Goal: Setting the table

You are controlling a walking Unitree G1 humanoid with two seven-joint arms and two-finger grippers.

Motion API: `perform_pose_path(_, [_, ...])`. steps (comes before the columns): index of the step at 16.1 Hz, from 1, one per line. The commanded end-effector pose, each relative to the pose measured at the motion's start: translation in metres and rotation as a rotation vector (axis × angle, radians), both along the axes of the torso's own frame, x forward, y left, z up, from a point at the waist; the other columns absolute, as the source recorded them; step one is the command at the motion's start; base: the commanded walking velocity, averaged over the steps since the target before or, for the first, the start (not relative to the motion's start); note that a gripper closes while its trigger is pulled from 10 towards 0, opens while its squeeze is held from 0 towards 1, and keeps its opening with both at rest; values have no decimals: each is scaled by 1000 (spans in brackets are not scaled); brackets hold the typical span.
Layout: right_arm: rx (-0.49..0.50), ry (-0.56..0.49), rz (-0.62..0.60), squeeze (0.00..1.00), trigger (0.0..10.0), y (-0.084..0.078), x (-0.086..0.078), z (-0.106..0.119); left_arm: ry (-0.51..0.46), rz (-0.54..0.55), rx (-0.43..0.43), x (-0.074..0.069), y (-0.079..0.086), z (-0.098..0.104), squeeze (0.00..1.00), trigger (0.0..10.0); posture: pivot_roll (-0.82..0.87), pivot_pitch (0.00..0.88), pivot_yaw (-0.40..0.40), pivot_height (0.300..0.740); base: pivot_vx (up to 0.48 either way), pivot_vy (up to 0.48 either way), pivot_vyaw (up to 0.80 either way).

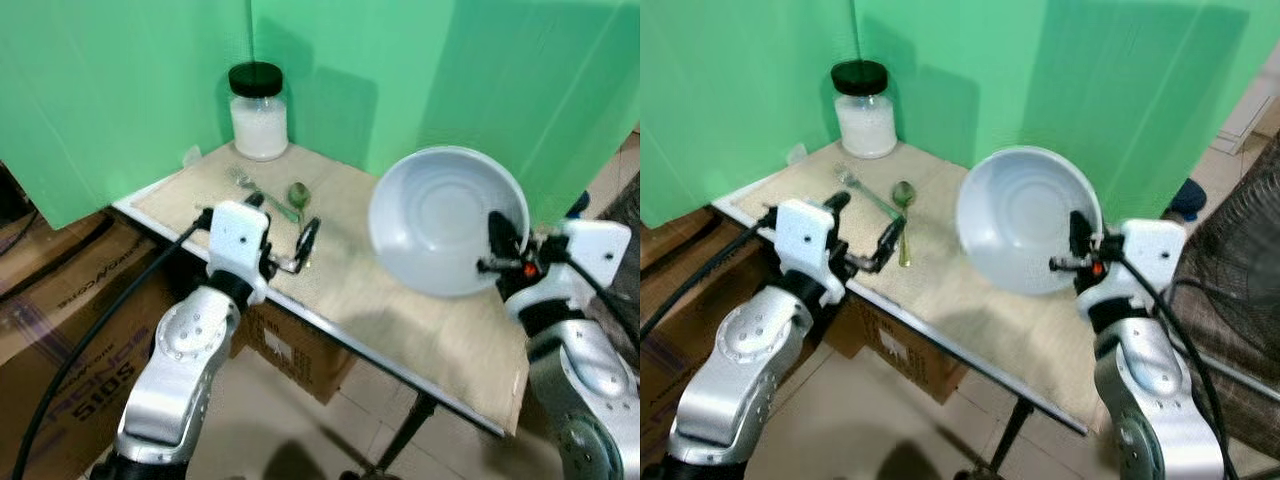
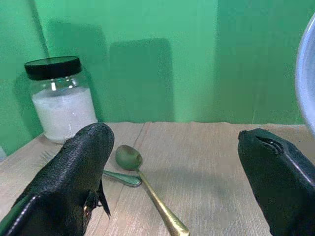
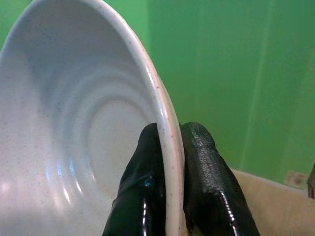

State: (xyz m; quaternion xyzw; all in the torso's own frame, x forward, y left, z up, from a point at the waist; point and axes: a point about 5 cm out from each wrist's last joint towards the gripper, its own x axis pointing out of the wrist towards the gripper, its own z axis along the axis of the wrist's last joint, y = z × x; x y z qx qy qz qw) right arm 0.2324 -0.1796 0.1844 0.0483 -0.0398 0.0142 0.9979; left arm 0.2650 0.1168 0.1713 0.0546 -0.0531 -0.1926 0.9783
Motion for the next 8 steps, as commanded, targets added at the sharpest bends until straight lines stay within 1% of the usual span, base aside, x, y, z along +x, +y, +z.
perform_pose_path(1, [-4,-33,-15,0,10000,-3,0,8,-1,7,2,1,-1,1,404,10000,-22,0,-34,740,0,0,-800])
perform_pose_path(3, [-32,-40,-12,0,10000,-2,2,10,-6,-7,8,3,-5,2,404,10000,-24,0,-44,740,0,0,-800])
perform_pose_path(5, [-58,-34,-7,0,10000,0,4,9,-2,15,0,4,-3,0,400,10000,-41,0,-41,740,0,0,-800])
perform_pose_path(6, [-155,-74,-24,0,10000,-1,2,15,5,0,-12,2,-5,0,400,10000,-50,0,-37,740,0,0,-788])
perform_pose_path(7, [-149,-75,-11,0,10000,-1,0,15,4,-14,-4,0,-5,-1,400,10000,-47,0,-40,740,0,0,-800])
perform_pose_path(8, [-131,-76,-12,0,10000,-2,0,15,2,-5,1,1,-4,-1,396,10000,-44,0,-42,740,0,0,-800])
